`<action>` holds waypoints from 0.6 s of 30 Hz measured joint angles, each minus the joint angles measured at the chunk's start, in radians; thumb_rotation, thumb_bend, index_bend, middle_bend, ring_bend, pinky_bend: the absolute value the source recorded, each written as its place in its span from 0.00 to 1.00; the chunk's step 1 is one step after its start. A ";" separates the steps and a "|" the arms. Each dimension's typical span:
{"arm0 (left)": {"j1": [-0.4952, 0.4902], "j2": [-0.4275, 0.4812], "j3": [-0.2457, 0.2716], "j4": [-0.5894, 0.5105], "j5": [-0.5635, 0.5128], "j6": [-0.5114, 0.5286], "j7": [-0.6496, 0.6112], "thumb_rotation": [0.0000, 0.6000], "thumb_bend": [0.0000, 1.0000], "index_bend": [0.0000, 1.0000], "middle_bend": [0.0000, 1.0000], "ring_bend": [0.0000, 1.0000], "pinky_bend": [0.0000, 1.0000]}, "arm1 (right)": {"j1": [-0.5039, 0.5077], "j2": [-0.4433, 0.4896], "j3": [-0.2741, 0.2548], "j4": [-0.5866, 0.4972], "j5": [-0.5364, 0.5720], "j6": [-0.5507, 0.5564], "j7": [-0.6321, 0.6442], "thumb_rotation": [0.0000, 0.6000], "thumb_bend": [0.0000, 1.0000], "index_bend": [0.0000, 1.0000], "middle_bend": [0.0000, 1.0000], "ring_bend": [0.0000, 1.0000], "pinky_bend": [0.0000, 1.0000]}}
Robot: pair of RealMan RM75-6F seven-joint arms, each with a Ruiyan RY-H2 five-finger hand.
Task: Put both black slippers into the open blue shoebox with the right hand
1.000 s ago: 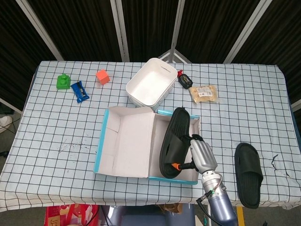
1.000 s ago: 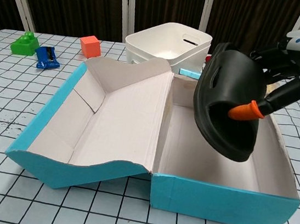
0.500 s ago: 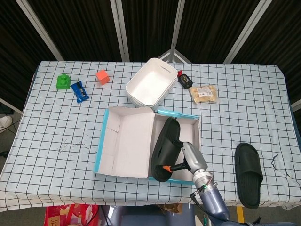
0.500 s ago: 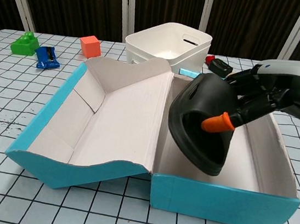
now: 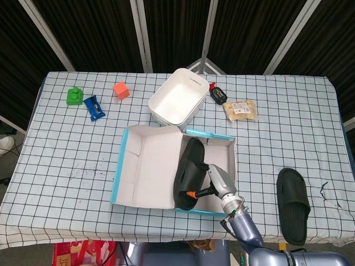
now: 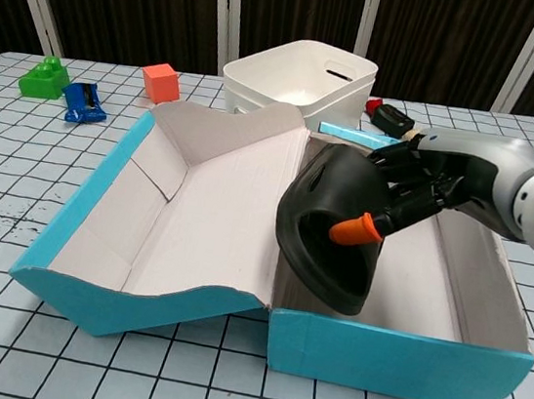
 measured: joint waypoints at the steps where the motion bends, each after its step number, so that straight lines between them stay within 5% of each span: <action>1: 0.000 0.000 0.000 0.000 0.000 0.000 0.000 1.00 0.37 0.03 0.00 0.00 0.03 | 0.001 -0.002 -0.001 0.010 -0.002 -0.005 0.010 1.00 0.25 0.66 0.34 0.33 0.14; 18: 0.001 0.000 -0.001 0.000 0.000 0.003 0.001 1.00 0.37 0.03 0.00 0.00 0.03 | 0.018 -0.046 -0.079 0.170 -0.096 -0.070 0.088 1.00 0.27 0.66 0.34 0.33 0.14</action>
